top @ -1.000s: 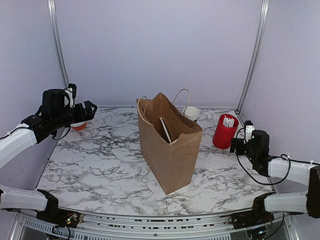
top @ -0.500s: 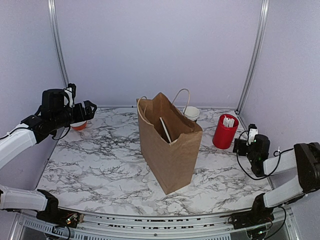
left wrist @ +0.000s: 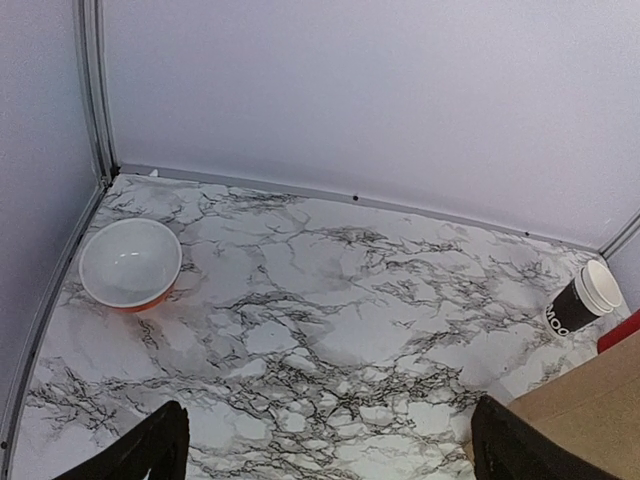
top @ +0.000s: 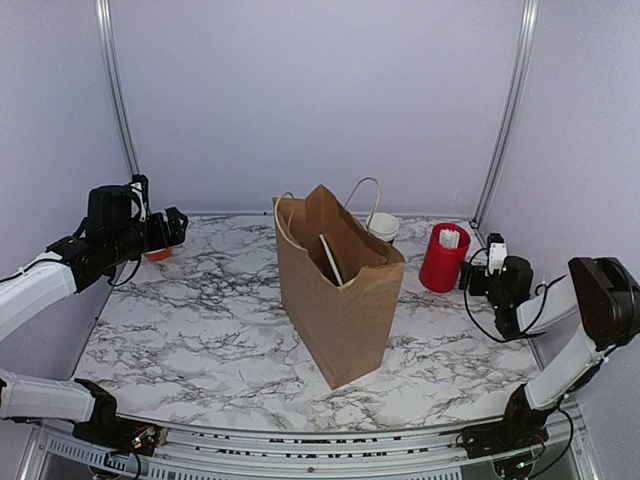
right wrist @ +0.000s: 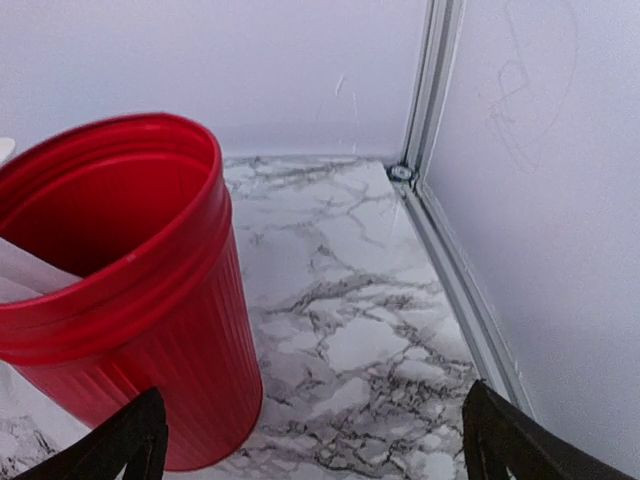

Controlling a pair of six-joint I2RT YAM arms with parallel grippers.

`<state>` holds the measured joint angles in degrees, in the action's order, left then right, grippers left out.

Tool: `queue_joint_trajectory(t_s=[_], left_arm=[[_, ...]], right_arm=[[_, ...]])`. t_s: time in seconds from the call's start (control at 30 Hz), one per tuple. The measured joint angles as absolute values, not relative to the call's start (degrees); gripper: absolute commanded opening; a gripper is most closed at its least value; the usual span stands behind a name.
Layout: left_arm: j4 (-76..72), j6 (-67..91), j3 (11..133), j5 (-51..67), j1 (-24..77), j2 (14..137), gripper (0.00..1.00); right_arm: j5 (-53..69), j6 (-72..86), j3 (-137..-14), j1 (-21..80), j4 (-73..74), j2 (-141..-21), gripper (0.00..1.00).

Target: Pack the takeout coffee

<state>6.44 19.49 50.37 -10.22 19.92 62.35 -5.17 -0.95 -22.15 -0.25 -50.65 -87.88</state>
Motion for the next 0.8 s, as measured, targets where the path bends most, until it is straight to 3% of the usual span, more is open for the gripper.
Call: queue_joint_trajectory(t_s=[0.33, 0.8], left_arm=[[3.84, 18.96, 47.59, -19.59, 19.92, 63.26, 0.99], [-11.44, 15.79, 31.31, -37.36, 12.34, 66.72, 0.99]], right_arm=[[-4.08, -2.55, -13.04, -0.3, -69.73, -90.37, 1.0], [-8.29, -4.12, -12.49, 1.28, -75.09, -91.18, 1.0]])
